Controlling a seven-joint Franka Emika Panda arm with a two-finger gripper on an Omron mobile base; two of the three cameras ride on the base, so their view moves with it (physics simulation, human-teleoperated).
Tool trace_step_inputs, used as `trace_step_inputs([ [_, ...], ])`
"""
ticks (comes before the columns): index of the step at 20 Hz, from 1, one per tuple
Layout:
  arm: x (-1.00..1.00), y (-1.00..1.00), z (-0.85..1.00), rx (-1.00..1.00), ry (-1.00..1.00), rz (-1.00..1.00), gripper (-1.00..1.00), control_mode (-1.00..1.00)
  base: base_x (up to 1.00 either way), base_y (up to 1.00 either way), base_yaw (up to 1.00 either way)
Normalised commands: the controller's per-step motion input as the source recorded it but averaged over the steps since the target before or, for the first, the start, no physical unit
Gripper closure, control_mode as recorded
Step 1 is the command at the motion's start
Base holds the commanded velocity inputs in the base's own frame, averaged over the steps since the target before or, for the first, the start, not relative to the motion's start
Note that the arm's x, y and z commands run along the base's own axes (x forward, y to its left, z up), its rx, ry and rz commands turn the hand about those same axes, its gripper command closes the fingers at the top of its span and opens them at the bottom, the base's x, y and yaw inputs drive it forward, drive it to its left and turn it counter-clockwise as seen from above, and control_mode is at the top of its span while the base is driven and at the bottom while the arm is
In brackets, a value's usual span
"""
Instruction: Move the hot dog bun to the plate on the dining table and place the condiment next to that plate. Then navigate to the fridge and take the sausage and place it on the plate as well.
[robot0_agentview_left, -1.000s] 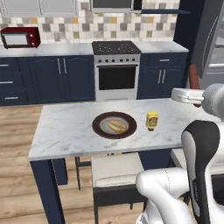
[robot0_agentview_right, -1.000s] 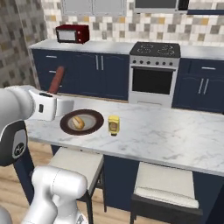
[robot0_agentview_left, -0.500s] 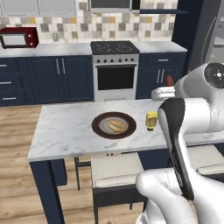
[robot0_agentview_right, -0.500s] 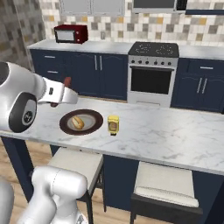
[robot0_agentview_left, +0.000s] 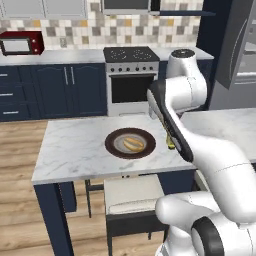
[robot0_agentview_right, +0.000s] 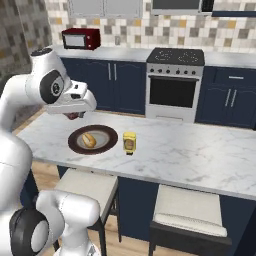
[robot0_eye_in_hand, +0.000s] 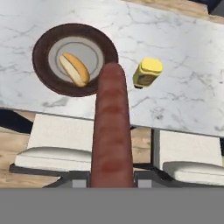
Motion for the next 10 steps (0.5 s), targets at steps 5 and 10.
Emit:
trace_step_inputs([
  [5, 0.76, 0.02, -0.66, 0.00, 0.20, 0.21, 1.00, -1.00, 0.00, 0.00, 0.00],
  [10, 0.79, 0.04, -0.50, 0.00, 0.00, 0.19, 1.00, -1.00, 0.00, 0.00, 0.00],
])
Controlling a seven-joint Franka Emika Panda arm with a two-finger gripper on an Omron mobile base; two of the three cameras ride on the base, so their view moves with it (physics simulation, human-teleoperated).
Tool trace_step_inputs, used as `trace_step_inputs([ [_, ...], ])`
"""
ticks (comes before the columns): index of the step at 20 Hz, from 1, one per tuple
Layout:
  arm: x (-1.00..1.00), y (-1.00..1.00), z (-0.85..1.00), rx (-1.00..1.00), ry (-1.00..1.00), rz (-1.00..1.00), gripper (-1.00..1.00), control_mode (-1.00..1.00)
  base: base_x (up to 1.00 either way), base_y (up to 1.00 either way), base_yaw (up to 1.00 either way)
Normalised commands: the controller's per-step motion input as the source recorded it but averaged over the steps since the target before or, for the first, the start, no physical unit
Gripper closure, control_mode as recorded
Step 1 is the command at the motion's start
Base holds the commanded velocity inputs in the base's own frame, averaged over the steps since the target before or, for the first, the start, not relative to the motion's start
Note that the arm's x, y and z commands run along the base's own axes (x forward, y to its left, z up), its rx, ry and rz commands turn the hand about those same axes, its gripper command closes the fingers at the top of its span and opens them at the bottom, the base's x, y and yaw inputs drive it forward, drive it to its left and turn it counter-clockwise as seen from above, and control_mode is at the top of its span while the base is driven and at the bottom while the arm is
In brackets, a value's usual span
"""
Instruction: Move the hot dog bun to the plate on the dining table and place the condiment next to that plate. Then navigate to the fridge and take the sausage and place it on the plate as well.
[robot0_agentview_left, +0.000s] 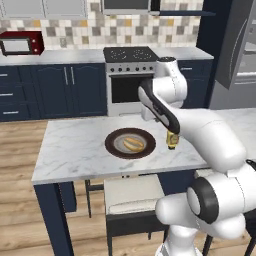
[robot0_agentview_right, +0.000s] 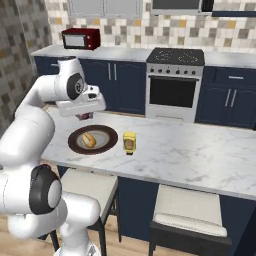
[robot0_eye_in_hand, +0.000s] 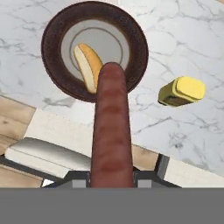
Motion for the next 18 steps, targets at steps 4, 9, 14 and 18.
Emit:
trace_step_inputs([
  [4, 0.61, 0.01, -0.42, 0.00, 0.00, 0.07, 1.00, -1.00, 0.00, 0.00, 0.00],
  [9, 0.52, 0.16, -0.62, -0.06, 0.01, 0.05, 1.00, -1.00, 0.00, 0.00, 0.00],
  [14, 0.56, 0.16, -0.58, -0.02, 0.04, 0.05, 1.00, -1.00, 0.00, 0.00, 0.00],
  [18, 0.62, 0.01, -0.48, 0.00, 0.04, 0.06, 1.00, -1.00, 0.00, 0.00, 0.00],
])
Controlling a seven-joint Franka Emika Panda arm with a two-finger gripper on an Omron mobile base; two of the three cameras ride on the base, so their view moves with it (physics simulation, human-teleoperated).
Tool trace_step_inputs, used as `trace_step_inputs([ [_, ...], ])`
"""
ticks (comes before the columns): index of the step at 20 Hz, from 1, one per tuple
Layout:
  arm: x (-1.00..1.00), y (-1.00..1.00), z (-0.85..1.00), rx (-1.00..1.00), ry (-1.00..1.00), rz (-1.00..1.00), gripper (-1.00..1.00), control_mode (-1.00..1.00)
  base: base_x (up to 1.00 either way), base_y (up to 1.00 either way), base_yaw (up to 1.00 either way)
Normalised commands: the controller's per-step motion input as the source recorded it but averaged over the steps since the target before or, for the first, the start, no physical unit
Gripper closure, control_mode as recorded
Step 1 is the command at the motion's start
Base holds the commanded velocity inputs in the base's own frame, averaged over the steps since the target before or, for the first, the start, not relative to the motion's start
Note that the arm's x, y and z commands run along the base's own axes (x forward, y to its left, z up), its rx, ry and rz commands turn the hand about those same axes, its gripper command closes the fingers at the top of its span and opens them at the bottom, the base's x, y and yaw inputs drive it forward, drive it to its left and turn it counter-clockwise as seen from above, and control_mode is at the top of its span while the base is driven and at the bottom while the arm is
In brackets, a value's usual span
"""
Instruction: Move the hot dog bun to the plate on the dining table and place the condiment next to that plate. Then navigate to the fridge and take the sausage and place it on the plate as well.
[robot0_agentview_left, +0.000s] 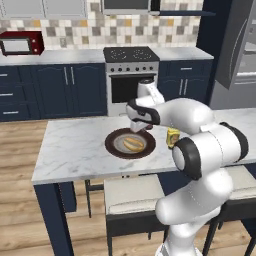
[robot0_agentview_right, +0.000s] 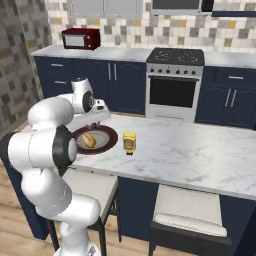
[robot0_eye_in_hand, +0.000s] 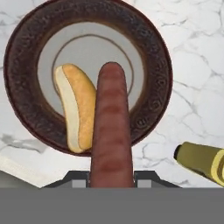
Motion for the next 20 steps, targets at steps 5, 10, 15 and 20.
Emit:
trace_step_inputs([
  [5, 0.40, 0.00, -0.43, 0.00, 0.03, 0.06, 1.00, -1.00, 0.00, 0.00, 0.00],
  [10, 0.22, -0.03, -0.38, 0.00, 0.01, 0.03, 1.00, -1.00, 0.00, 0.00, 0.00],
  [15, 0.17, -0.01, -0.38, 0.00, 0.01, 0.02, 1.00, -1.00, 0.00, 0.00, 0.00],
  [20, 0.19, 0.00, -0.40, 0.00, 0.01, 0.03, 1.00, -1.00, 0.00, 0.00, 0.00],
])
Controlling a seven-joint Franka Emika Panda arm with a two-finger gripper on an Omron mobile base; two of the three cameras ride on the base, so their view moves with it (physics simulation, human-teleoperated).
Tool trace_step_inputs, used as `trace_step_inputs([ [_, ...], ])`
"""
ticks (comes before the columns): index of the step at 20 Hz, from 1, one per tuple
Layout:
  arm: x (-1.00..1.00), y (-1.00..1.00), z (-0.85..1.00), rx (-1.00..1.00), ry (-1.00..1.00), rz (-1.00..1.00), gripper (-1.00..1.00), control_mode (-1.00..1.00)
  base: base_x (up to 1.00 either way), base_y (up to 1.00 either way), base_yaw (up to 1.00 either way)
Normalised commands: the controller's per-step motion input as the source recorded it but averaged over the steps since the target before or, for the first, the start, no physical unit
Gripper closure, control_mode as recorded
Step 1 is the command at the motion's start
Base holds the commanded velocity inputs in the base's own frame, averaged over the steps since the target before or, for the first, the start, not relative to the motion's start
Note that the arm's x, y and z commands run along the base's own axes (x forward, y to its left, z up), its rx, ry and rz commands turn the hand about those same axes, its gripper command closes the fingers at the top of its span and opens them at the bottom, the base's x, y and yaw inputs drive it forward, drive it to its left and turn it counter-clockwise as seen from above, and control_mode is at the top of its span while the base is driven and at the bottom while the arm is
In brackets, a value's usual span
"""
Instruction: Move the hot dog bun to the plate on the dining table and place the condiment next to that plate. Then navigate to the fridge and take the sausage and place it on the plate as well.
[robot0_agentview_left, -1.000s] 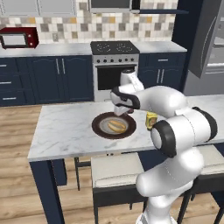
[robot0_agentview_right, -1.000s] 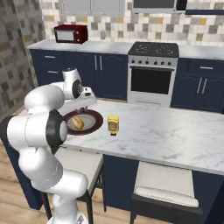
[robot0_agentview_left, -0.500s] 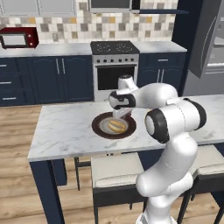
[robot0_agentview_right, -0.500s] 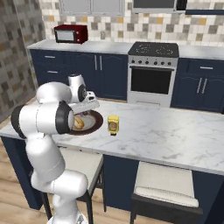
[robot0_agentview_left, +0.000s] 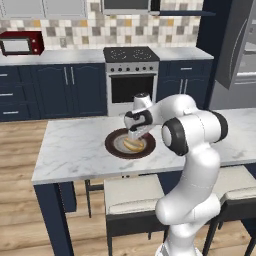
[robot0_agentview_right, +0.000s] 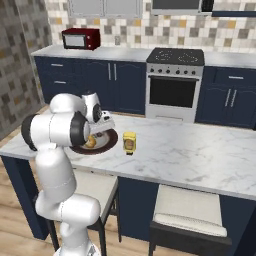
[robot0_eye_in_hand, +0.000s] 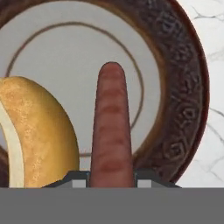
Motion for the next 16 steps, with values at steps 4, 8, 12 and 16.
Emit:
trace_step_inputs([
  [4, 0.22, -0.02, -0.42, 0.00, 0.02, 0.04, 1.00, -1.00, 0.00, 0.00, 0.00],
  [8, 0.19, -0.03, -0.38, 0.00, 0.00, 0.05, 1.00, -1.00, 0.00, 0.00, 0.00],
  [12, 0.00, 0.00, -0.31, 0.00, 0.00, 0.03, -1.00, -1.00, 0.00, 0.00, 0.00],
  [16, -0.20, 0.12, -0.15, -0.09, 0.00, 0.00, -1.00, -1.00, 0.00, 0.00, 0.00],
])
